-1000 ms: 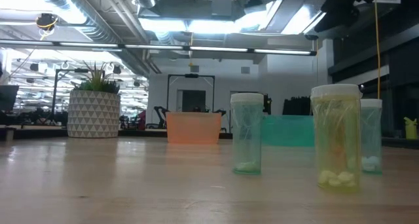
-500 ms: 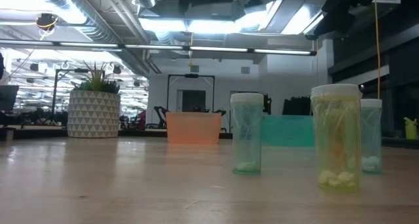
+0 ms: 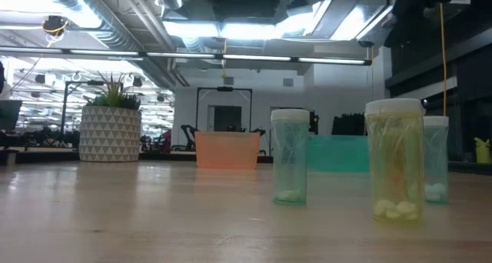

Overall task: Pick and place medicine bottles into bin by pill shape (circle, oval)
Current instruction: Put the small blue pill bottle into the orange bin

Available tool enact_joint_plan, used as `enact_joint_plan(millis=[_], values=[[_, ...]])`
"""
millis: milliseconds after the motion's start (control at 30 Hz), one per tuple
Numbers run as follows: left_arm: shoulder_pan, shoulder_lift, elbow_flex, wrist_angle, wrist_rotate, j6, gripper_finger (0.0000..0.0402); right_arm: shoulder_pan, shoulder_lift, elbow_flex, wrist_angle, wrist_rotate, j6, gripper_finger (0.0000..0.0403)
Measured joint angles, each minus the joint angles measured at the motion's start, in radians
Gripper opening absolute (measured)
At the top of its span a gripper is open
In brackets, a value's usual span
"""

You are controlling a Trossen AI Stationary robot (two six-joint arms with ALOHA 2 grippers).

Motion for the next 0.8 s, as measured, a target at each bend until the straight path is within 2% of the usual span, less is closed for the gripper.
enact_joint_plan(millis=[267, 400, 633, 800], values=[[-0.153, 0.029, 0.0, -0.206, 0.028, -0.018, 0.0144, 0.082, -0.003, 0.0, 0.016, 0.078, 0.022, 0.0289], [-0.212, 0.106, 0.0, -0.277, 0.051, -0.156, 0.0144, 0.093, -0.003, 0.0, 0.035, 0.137, 0.02, 0.0289], [-0.271, 0.284, 0.0, -0.212, 0.034, -0.243, 0.0144, 0.095, -0.002, 0.0, 0.039, 0.141, 0.023, 0.0289], [-0.282, 0.357, 0.0, -0.154, 0.032, -0.243, 0.0144, 0.095, -0.001, 0.0, 0.039, 0.141, 0.02, 0.0289]])
